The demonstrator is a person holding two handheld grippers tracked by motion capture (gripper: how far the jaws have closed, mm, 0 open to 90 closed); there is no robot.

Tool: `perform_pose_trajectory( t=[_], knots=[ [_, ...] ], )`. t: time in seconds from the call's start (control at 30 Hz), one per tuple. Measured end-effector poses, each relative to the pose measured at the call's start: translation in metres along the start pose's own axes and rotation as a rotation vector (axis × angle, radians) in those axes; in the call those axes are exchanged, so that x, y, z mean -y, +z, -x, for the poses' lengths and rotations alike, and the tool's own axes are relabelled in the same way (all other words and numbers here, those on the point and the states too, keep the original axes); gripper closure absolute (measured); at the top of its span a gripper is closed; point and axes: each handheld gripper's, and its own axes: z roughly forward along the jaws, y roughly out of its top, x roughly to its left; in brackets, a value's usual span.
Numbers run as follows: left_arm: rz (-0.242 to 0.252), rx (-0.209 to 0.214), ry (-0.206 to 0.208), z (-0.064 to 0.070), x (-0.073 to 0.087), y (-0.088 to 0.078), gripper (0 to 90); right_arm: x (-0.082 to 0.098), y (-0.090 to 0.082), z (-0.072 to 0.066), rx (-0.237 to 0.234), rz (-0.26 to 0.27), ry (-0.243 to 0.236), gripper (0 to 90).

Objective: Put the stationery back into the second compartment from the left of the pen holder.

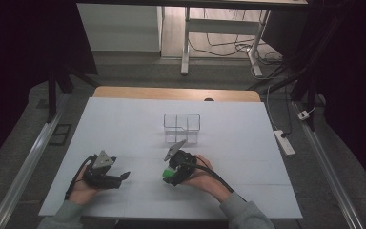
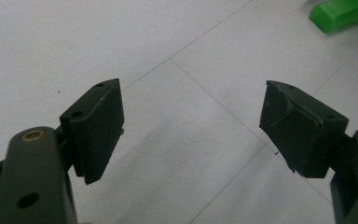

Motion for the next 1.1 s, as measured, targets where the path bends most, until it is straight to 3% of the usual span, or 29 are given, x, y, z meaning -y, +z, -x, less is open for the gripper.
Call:
perform_pose_trajectory(
  t=[0.17, 0.33, 0.57, 0.67, 1.1],
  knots=[
    [-0.002, 0.000, 0.000, -0.0003, 0.0003, 0.0003, 21.7, 0.0002, 0.0035, 0.0003, 0.018, -0.016, 0.001, 33.3],
    [-0.006, -0.001, 0.000, -0.0002, 0.0002, 0.0012, 21.7, 0.0002, 0.0078, -0.0020, 0.013, -0.026, -0.020, 39.3],
    [-0.003, 0.002, 0.000, -0.0006, 0.0005, 0.0008, 21.7, -0.0016, 0.0067, -0.0057, 0.028, -0.036, -0.045, 57.5],
    [-0.003, 0.000, 0.000, -0.0006, 0.0008, 0.0005, 21.7, -0.0016, 0.0063, -0.0052, 0.030, -0.035, -0.033, 65.9],
    [-0.003, -0.011, -0.008, -0.0022, 0.0013, 0.0002, 21.1, -0.0022, 0.0039, -0.0073, 0.059, -0.040, -0.070, 67.5]
  ],
)
